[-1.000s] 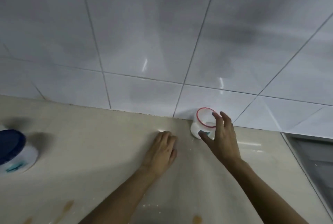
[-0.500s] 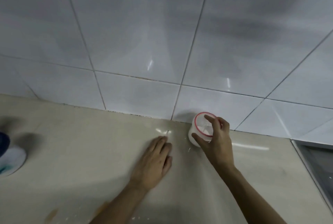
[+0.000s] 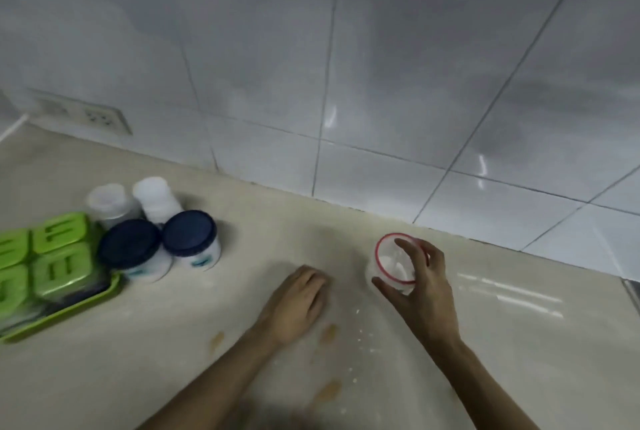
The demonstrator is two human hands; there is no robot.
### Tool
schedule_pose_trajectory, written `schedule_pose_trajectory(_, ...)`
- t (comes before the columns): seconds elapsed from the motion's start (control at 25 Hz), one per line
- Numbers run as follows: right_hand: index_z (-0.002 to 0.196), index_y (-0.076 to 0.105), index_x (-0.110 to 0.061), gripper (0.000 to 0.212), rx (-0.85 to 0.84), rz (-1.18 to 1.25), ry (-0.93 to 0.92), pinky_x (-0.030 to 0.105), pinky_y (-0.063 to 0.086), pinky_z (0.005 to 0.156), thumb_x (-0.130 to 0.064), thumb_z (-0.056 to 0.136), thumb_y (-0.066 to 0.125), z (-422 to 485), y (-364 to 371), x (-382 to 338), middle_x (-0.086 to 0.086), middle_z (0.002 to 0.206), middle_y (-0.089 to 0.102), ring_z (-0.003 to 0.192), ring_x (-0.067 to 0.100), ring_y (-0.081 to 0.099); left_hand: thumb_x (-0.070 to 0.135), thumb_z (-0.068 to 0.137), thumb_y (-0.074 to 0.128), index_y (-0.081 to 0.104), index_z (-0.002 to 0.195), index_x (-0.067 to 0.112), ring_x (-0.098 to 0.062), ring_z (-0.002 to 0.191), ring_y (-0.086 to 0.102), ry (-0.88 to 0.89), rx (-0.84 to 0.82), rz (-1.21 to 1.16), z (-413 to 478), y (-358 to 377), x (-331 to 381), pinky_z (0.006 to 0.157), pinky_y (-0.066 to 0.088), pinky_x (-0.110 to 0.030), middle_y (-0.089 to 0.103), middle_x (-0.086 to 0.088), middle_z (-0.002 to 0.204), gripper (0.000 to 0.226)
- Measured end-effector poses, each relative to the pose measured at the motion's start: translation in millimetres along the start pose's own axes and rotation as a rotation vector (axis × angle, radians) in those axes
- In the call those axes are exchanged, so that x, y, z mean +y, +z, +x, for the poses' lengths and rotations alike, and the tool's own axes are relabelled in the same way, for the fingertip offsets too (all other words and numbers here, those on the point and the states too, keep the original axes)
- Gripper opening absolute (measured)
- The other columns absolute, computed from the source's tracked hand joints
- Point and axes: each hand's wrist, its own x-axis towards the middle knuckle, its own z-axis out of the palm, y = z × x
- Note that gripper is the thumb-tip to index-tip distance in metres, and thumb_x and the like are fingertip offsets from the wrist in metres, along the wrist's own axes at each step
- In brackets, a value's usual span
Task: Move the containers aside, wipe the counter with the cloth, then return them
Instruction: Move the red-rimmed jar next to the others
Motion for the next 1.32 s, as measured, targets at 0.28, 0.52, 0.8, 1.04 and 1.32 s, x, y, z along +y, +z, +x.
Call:
schedule_pose_trajectory(0.28, 0.130, 0.042, -0.021, 0.089, -0.158, 0.371, 0.005, 0.036, 0.052, 0.089, -0.036, 0.056, 0.089, -41, 128, -175, 0.000, 0.131, 0.043, 0.112, 0.023, 0.054, 0.023, 0.089, 0.051, 0.064, 0.105, 0.013, -0.017, 0.104, 0.053, -0.209, 0.036, 0.120, -197, -108, -96, 0.098, 0.036, -0.022, 0.061, -0.003, 0.108, 0.023)
schedule_pose_trajectory(0.52, 0.129, 0.048, -0.019, 0.084, -0.248, 0.365, -0.069, 0.016, 0.037, 0.092, -0.033, 0.056, 0.088, -54, 200, -259, 0.003, 0.129, 0.045, 0.117, 0.019, 0.049, 0.015, 0.089, 0.054, 0.063, 0.108, 0.008, -0.024, 0.111, 0.054, -0.287, 0.136, 0.153, -254, -121, -134, 0.111, 0.033, -0.033, 0.060, -0.008, 0.114, 0.022)
schedule_pose_trajectory(0.8, 0.136, 0.042, -0.018, 0.087, -0.223, 0.231, -0.044, 0.037, 0.051, 0.091, -0.038, 0.064, 0.085, -67, 222, -271, 0.011, 0.142, 0.033, 0.124, 0.029, 0.047, 0.015, 0.091, 0.055, 0.063, 0.108, 0.006, -0.027, 0.119, 0.052, -0.317, 0.185, 0.090, -272, -109, -136, 0.109, 0.036, -0.042, 0.058, -0.012, 0.121, 0.021)
schedule_pose_trajectory(1.04, 0.144, 0.030, -0.015, 0.076, -0.281, 0.110, -0.087, 0.039, 0.053, 0.089, -0.046, 0.084, 0.063, -115, 170, -225, 0.012, 0.148, 0.030, 0.124, 0.031, 0.049, 0.014, 0.092, 0.052, 0.063, 0.109, 0.003, -0.025, 0.121, 0.048, -0.307, 0.147, -0.012, -274, -124, -124, 0.110, 0.034, -0.038, 0.060, -0.013, 0.121, 0.024)
schedule_pose_trajectory(1.32, 0.135, 0.044, -0.017, 0.053, -0.226, 0.031, 0.180, 0.019, 0.042, 0.099, -0.048, 0.093, 0.051, -271, 59, -122, -0.002, 0.140, 0.044, 0.122, 0.009, 0.049, 0.015, 0.095, 0.046, 0.065, 0.111, 0.002, -0.020, 0.119, 0.050, 0.000, 0.023, -0.104, -277, -93, -31, 0.110, 0.035, -0.037, 0.060, -0.010, 0.121, 0.028)
